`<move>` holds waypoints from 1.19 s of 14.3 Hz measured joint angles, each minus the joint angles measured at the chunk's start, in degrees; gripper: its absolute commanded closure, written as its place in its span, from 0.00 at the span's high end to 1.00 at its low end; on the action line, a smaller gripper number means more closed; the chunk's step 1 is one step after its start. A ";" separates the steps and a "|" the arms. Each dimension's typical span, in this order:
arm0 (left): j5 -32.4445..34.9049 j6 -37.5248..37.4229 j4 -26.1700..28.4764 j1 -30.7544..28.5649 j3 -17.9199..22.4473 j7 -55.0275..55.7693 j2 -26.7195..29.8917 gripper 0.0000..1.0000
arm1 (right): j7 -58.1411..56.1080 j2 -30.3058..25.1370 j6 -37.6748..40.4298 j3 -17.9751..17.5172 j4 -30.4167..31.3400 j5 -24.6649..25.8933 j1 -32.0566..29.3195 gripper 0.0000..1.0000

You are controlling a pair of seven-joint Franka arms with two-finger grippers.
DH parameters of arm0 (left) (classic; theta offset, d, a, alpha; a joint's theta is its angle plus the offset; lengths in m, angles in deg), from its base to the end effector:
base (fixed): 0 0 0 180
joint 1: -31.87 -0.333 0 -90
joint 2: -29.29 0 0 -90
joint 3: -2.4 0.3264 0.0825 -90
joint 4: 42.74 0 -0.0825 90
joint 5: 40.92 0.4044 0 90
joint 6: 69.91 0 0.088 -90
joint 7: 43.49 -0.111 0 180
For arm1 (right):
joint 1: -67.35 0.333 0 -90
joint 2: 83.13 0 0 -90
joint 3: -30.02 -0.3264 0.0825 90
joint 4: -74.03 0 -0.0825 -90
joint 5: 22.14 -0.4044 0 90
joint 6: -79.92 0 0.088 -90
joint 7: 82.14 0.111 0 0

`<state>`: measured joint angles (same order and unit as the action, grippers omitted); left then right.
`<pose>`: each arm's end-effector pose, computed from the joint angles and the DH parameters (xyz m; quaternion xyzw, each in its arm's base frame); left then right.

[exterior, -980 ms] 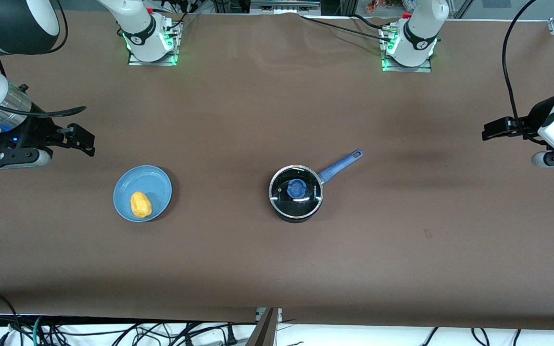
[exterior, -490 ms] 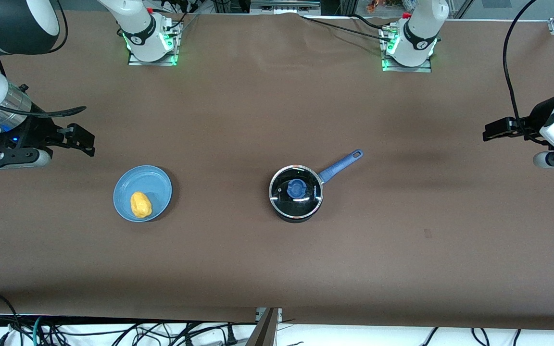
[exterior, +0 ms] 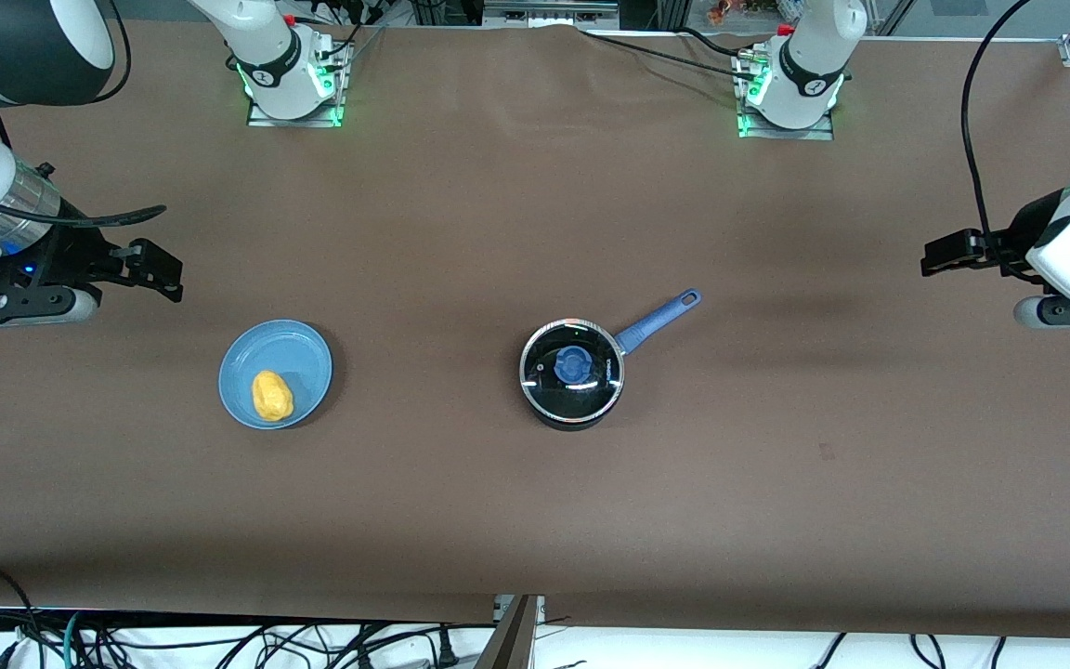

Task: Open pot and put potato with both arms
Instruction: 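Reach the left gripper over the saucepan and lower onto the lid knob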

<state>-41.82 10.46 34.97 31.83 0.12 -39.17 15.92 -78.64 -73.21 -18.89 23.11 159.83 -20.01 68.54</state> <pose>0.6270 -0.0235 0.5811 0.9954 0.0176 -0.0938 0.0071 0.6366 0.0807 0.5767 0.9987 0.0413 0.0283 0.0053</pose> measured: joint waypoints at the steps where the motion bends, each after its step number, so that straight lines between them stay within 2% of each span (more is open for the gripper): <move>1: -0.06 0.00 0.00 0.71 -0.02 0.99 -0.08 1.00 | 0.00 0.00 0.02 0.00 0.00 0.00 0.00 1.00; 5: -1.20 0.70 -0.03 5.55 -0.15 8.30 -1.87 1.00 | 0.00 0.00 -0.04 0.03 0.00 0.00 -0.02 1.00; 8: -3.71 3.13 -0.08 6.12 0.01 9.47 -3.76 1.00 | 0.00 0.00 -0.06 0.08 0.00 0.00 -0.03 1.00; 12: -7.68 10.31 -0.07 6.26 0.19 13.13 -8.78 1.00 | 0.00 0.00 -0.38 0.08 -0.02 0.00 -0.03 1.00; 17: -8.30 20.44 -0.11 13.32 -0.31 25.61 -14.34 1.00 | 0.00 0.00 -0.51 0.10 -0.04 -0.07 -0.03 1.00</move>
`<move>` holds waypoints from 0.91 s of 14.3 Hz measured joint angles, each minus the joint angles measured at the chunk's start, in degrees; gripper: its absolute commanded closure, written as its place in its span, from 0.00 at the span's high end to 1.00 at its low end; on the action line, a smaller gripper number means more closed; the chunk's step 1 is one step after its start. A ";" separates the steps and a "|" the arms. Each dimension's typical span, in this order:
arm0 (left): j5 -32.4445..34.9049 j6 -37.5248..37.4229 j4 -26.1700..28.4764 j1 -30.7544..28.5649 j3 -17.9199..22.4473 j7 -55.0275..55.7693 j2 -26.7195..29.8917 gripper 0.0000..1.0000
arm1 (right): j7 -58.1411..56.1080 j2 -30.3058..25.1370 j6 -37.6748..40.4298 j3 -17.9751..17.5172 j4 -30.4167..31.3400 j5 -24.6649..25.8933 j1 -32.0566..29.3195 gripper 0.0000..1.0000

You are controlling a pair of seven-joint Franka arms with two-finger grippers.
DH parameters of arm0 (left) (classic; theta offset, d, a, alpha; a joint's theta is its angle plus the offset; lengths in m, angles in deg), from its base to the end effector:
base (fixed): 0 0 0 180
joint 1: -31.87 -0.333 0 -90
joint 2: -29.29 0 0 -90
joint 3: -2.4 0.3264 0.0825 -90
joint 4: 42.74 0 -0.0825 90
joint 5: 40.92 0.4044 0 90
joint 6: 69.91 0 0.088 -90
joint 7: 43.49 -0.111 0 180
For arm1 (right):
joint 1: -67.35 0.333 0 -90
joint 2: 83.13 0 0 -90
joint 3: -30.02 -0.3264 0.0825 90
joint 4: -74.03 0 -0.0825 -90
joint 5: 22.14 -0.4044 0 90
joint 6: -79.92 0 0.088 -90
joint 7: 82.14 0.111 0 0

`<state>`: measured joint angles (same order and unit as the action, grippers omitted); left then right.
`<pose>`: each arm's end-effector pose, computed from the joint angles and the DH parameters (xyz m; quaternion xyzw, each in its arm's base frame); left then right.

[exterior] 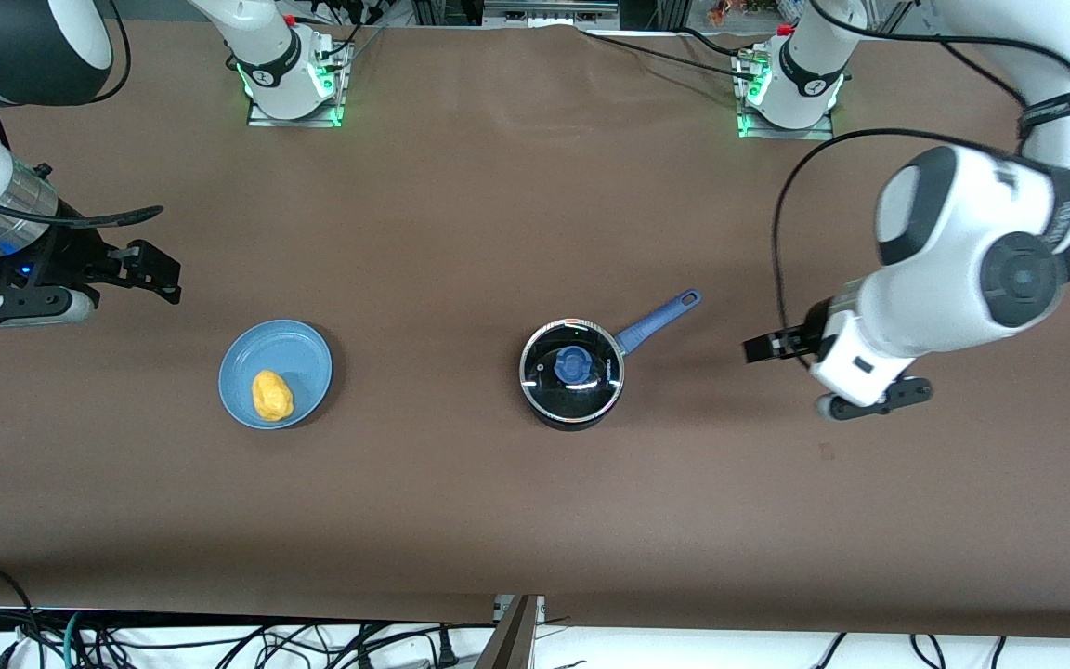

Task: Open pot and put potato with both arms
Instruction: 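Reach the left gripper over the saucepan and lower onto the lid knob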

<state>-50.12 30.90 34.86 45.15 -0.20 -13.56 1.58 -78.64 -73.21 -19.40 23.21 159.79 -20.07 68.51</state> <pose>0.6863 -0.2044 0.4406 0.9851 0.1418 -0.0703 0.0666 0.6378 0.0796 0.5779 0.9986 0.0401 0.0330 0.0045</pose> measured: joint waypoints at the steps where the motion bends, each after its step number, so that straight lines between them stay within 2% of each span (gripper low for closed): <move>1: 0.00 2.14 0.01 1.17 -0.38 2.50 -1.01 1.00 | 0.00 0.00 0.00 0.00 0.00 0.00 0.00 1.00; 5: 0.45 12.31 -0.01 3.71 -3.90 11.09 -6.10 1.00 | 0.00 0.02 0.08 0.09 0.00 -0.01 -0.03 1.00; 8: 4.70 17.99 -0.34 6.61 -4.37 12.90 -9.47 1.00 | 0.00 0.02 0.09 0.13 0.00 -0.01 -0.04 1.00; 13: 8.05 19.38 -7.15 10.73 -4.65 13.44 -15.07 1.00 | 0.01 0.06 0.70 1.39 0.01 -0.01 -0.23 1.00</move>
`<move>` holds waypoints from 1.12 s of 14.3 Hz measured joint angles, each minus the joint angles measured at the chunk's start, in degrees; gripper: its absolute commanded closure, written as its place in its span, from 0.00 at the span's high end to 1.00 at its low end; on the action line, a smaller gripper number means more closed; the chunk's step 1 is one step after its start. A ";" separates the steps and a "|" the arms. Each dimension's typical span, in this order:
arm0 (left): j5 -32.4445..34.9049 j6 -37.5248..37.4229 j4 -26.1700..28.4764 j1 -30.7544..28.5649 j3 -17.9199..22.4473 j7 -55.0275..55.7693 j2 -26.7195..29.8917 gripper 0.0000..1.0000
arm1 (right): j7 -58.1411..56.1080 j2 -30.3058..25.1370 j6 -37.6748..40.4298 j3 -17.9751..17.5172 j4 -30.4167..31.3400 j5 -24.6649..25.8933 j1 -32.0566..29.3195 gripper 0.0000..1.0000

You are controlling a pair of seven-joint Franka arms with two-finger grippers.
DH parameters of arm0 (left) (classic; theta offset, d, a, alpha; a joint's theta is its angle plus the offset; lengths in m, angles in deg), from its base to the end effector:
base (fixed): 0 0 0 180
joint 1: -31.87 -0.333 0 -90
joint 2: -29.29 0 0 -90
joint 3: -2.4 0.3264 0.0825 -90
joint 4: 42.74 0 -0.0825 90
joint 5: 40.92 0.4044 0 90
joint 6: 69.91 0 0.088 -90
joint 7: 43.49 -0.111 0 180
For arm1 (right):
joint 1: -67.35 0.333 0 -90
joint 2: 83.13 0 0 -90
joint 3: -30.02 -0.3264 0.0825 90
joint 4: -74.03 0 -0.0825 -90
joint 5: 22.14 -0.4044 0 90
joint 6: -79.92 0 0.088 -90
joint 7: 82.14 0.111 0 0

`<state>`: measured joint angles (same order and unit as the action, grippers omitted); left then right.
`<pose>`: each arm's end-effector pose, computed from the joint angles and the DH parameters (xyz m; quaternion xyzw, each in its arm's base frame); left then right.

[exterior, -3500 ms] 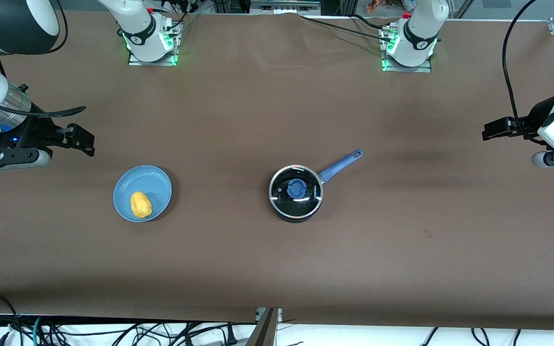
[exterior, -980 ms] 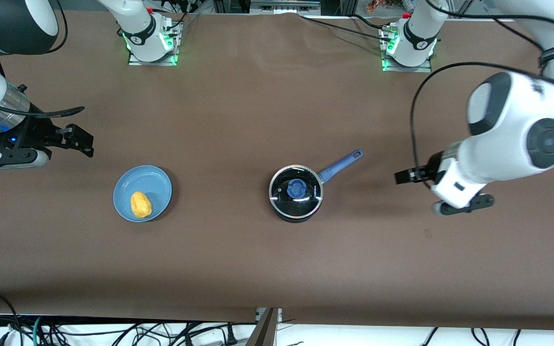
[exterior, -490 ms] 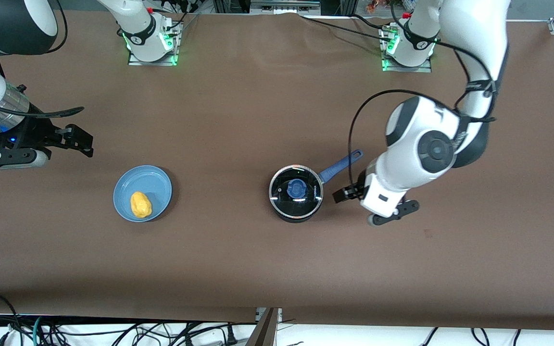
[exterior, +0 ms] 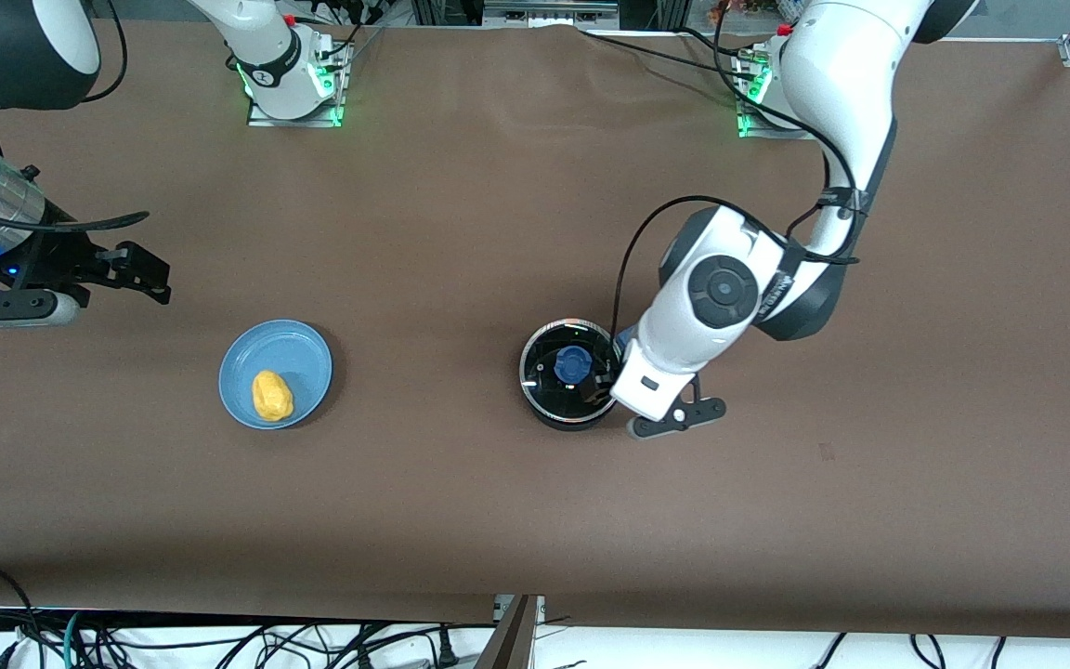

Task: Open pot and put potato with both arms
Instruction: 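Reach the left gripper over the saucepan and lower onto the lid knob, then lift the glass lid with the left gripper while the right gripper grasps the potato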

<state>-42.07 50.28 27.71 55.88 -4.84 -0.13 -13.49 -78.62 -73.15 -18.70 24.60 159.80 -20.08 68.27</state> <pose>0.6859 -0.3863 0.3365 0.9884 0.1288 0.0196 0.0787 0.6387 0.0626 0.5757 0.9993 0.0259 0.0262 0.0075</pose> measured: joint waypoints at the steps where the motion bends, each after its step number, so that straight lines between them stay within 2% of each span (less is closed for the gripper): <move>1: 2.34 0.00 -0.86 1.13 -0.10 -0.04 -0.71 1.00 | 0.00 0.00 0.16 0.12 0.00 0.00 -0.02 1.00; 3: 5.38 0.00 -1.47 3.20 -0.21 -0.52 -1.56 1.00 | 0.00 0.00 0.21 0.13 0.00 -0.01 -0.01 1.00; 6: 5.90 0.00 -1.71 5.16 -0.20 -2.09 -2.64 1.00 | 0.00 0.00 0.23 0.10 0.00 -0.02 0.02 1.00; 10: 5.92 -0.08 -1.68 6.04 -0.30 -8.42 -3.35 1.00 | 0.01 0.00 0.11 -0.08 -0.02 -0.02 0.19 1.00; 16: 8.09 -0.03 -1.49 6.49 -0.39 -10.15 -4.25 1.00 | 0.04 0.56 0.20 -0.11 0.12 0.09 0.19 1.00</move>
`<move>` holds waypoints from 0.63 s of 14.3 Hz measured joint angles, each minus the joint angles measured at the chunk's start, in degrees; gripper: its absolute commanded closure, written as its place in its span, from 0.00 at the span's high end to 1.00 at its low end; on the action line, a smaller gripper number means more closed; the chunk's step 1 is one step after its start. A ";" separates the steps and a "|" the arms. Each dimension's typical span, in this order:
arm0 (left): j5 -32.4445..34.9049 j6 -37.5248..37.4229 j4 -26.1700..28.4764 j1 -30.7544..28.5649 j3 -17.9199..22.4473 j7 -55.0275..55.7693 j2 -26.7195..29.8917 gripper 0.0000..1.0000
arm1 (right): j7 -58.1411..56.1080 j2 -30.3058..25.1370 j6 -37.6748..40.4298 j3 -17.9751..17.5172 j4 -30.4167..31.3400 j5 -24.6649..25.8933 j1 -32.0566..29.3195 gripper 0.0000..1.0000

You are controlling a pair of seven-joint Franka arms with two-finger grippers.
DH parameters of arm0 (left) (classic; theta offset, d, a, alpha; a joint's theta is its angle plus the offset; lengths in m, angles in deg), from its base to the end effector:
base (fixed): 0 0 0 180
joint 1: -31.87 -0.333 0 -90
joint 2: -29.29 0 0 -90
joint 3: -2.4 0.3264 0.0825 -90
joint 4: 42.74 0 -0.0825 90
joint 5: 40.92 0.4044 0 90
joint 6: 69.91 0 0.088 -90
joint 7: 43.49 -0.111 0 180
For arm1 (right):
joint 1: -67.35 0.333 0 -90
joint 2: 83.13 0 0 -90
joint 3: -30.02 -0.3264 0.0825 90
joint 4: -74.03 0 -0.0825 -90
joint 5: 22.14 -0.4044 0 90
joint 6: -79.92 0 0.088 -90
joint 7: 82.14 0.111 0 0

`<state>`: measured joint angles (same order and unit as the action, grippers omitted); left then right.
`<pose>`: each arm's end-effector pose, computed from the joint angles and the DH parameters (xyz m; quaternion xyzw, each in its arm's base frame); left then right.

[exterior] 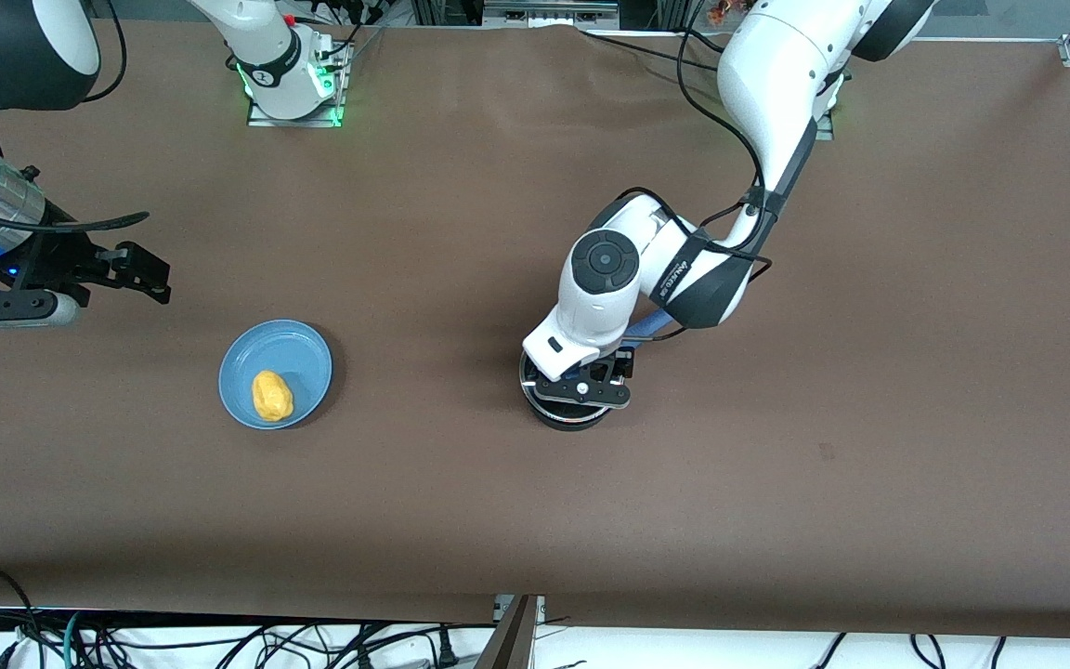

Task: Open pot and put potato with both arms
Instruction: 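Lift the glass lid with the left gripper while the right gripper grasps the potato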

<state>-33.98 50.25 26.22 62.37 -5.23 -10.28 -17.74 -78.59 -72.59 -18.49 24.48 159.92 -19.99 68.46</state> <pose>0.6434 -0.4599 0.2912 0.9980 -0.0483 0.0356 0.0185 0.6402 0.0657 0.5681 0.9994 0.0285 0.0185 0.0082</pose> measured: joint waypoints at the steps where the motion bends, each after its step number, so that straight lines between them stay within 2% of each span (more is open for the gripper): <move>1: 0.02 0.22 0.00 0.14 -0.01 -0.03 -0.06 1.00 | -0.02 1.20 0.07 0.02 0.30 0.37 0.00 1.00; 5: 0.04 0.68 0.02 0.49 -0.03 -0.06 -0.37 0.99 | -0.50 12.05 -3.21 0.01 0.67 2.67 0.26 1.00; 8: 0.08 0.83 0.03 0.49 -0.02 -0.17 -0.58 0.88 | -0.57 19.13 -8.24 -0.04 0.65 2.82 1.68 1.00; 9: 0.09 0.85 0.03 0.50 -0.03 -0.30 -0.60 0.80 | -0.57 21.41 -9.89 -0.04 0.60 2.87 1.97 1.00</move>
<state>-33.90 51.09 26.26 62.86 -5.25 -10.57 -18.35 -79.16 -51.18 -28.38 24.45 160.52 -17.13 70.43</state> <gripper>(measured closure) 0.075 0.000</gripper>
